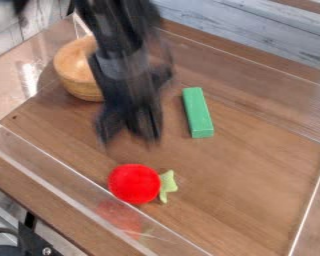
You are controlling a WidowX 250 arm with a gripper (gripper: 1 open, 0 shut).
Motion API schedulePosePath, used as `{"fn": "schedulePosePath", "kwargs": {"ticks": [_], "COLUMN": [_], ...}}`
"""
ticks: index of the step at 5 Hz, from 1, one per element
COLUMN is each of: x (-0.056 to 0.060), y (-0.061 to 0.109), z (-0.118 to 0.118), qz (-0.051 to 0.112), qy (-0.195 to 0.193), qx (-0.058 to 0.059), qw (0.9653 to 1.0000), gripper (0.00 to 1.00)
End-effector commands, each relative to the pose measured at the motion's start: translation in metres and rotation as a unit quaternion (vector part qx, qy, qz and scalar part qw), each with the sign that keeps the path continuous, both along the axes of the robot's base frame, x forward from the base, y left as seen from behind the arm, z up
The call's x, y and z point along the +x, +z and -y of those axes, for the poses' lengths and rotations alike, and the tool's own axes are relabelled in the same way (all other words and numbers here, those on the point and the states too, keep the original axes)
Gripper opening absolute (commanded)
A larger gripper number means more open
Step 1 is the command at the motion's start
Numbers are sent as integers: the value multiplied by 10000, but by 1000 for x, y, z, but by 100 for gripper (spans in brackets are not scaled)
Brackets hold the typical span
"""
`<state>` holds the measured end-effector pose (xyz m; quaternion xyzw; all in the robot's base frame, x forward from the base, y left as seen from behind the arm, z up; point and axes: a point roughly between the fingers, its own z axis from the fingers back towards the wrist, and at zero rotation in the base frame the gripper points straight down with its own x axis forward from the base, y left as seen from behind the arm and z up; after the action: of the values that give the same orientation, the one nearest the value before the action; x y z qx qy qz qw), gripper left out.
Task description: Move the red object to the left side of the table
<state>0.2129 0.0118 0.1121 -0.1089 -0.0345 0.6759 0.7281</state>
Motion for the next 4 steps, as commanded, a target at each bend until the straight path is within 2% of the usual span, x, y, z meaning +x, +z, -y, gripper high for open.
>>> {"fn": "schedulePosePath", "kwargs": {"ticks": [1, 2, 3, 4], "x": [7, -12, -29, -36], "y": [18, 9, 3, -4], "z": [-24, -23, -14, 2], "qz": [230, 236, 168, 101], "qy": [262, 270, 311, 494], "qx": [-36, 63, 108, 151], "qw": [9994, 9993, 9993, 9986], "gripper": [0, 0, 0, 0]}}
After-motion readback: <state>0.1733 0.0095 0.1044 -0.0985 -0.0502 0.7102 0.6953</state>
